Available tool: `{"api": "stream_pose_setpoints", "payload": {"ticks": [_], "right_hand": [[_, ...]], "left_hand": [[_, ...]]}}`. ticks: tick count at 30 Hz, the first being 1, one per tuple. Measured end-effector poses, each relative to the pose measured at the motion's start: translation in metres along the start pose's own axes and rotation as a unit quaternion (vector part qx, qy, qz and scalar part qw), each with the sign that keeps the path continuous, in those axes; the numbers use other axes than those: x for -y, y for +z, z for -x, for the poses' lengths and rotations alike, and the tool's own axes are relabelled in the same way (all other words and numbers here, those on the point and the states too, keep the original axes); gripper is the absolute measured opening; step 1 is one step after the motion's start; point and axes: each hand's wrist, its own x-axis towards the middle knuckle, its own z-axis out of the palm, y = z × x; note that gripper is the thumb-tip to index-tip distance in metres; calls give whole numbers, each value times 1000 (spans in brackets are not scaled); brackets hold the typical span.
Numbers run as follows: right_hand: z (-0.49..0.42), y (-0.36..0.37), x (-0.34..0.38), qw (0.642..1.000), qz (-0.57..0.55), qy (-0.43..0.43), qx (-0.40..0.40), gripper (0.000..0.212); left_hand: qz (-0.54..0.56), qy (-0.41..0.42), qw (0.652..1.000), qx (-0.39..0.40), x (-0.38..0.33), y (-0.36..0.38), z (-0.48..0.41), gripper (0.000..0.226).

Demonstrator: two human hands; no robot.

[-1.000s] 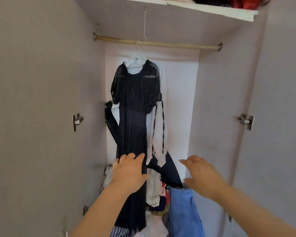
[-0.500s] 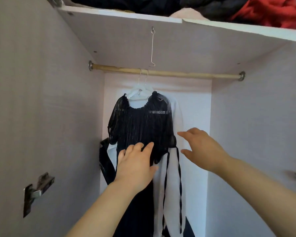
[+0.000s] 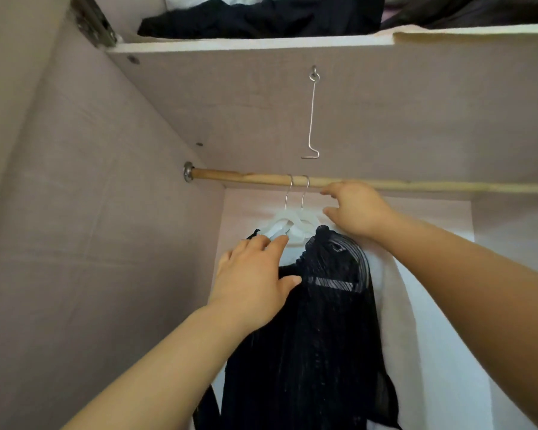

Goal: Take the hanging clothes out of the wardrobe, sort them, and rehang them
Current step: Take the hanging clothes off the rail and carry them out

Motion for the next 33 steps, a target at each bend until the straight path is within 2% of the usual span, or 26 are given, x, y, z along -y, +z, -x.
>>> {"api": "stream_pose_setpoints", "payload": {"ticks": [8,12,15,18,26,33], "right_hand": [[-65,55,-13,995,62,-35,67,46],[-70,70,-21,989,113,-65,66,22],[-71,75,-23,982,166,-79,37,10],[-70,77,-33,979,199,-55,8,8],[-37,26,-93,965,244,31,-87,18],[55,-31,-119,948,275,-4,-158,25]], "left_hand": [[22,5,999,-36,12,35,-45,61],[36,17,998,-49,14,48,-57,62],[41,19,998,-49,13,54,-63,62],[50,13,998,-48,14,58,-66,62],[97,22,993,-61,-4,58,-67,62],[170,79,976,-111,-65,44,-67,59]]}}
